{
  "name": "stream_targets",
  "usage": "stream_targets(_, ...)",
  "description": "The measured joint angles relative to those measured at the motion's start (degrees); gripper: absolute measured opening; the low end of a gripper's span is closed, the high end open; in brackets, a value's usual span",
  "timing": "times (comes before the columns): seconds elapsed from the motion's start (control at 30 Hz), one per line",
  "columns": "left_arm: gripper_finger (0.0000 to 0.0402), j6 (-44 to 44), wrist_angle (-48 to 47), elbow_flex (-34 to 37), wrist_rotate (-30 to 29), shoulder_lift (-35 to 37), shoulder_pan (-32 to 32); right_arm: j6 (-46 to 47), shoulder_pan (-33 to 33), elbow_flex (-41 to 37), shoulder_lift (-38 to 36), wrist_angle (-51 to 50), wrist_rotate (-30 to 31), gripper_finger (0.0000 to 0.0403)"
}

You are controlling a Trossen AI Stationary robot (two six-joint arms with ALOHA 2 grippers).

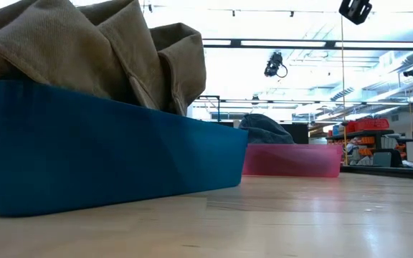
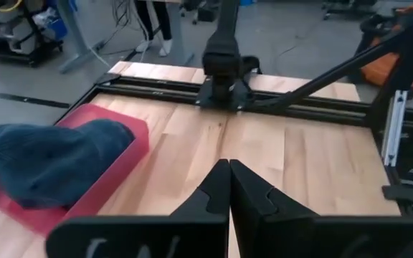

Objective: Pick & Place hat
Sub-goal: Return to Home Position

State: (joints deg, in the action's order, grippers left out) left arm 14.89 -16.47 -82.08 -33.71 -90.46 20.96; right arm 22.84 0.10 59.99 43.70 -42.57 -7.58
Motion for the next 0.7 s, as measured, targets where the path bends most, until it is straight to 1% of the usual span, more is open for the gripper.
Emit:
stream_targets(0.13,0.0003,-1.61,2.16,0.02,4.68,-2.46,-4.02,0.04,0.00,0.00,-0.43,-0.04,0.66,0.0002)
stream_targets(0.2,0.0003,-2.62,1.70,0.09,8.35,-2.46,-5.69,0.25,0.00,0.00,-0.42,-0.05,0.70,0.0001)
stream_targets(0.27,0.0003,-3.55,3.78,1.43,11.22,-1.96,-7.10,0.25,0.00,0.00,-0.42,-0.42,0.70,0.0001)
stream_targets(0.33,0.0003,-3.56,5.37,4.54,12.19,-0.54,-8.04,0.74,0.01,0.00,-0.60,-2.05,0.70,0.0001)
stream_targets(0.53,0.0002,-1.25,23.13,18.16,15.38,4.52,-9.76,3.85,0.52,0.00,-2.33,-6.05,2.86,0.0001)
stream_targets(0.63,0.0002,-1.06,27.70,23.28,15.55,7.65,-9.68,5.18,0.52,0.00,-3.07,-6.01,3.67,0.0000)
stream_targets(0.7,0.0002,-1.01,28.31,25.91,15.29,10.30,-9.61,5.66,0.50,0.00,-3.32,-6.00,3.90,0.0000)
